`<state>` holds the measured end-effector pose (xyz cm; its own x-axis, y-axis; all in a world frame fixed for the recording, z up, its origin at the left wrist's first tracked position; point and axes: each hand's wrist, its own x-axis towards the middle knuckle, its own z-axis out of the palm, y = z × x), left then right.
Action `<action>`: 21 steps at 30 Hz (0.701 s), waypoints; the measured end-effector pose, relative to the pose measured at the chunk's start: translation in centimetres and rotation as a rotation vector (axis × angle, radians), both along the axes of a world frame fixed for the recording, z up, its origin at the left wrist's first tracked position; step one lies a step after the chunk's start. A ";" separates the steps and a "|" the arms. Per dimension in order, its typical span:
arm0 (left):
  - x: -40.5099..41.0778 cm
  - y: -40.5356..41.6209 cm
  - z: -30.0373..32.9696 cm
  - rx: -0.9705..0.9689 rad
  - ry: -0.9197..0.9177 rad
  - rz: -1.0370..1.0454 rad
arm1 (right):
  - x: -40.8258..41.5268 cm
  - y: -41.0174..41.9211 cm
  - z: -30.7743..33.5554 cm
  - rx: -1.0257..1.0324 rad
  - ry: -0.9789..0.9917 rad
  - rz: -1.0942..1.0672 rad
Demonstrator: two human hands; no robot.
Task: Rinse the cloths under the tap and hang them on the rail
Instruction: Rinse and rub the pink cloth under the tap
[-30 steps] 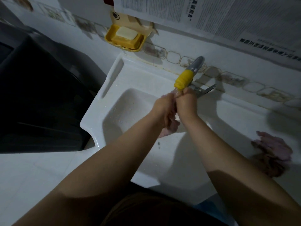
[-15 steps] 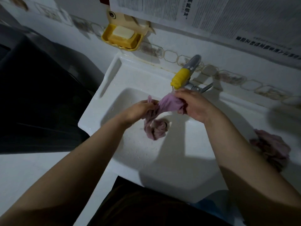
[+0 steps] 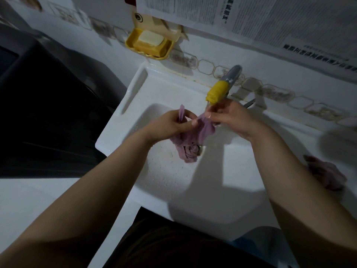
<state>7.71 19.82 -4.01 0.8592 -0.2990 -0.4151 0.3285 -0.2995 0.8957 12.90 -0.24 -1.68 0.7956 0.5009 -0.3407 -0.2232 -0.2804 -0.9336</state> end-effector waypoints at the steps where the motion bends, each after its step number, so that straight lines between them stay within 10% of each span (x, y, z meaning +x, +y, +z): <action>1: 0.0 0.0 0.2 0.000 -0.014 -0.006 | 0.0 0.1 0.1 0.035 0.012 -0.035; 10: 0.5 -0.6 0.6 -0.560 0.120 0.523 | -0.4 -0.2 -1.1 -0.097 0.083 -0.031; 18: 0.5 -3.0 -0.5 -0.383 0.163 0.788 | -1.4 0.8 -2.5 0.507 0.371 -0.462; 21: 0.9 -4.4 -1.5 -0.348 0.271 0.868 | -2.9 4.2 -2.7 0.113 0.063 -0.491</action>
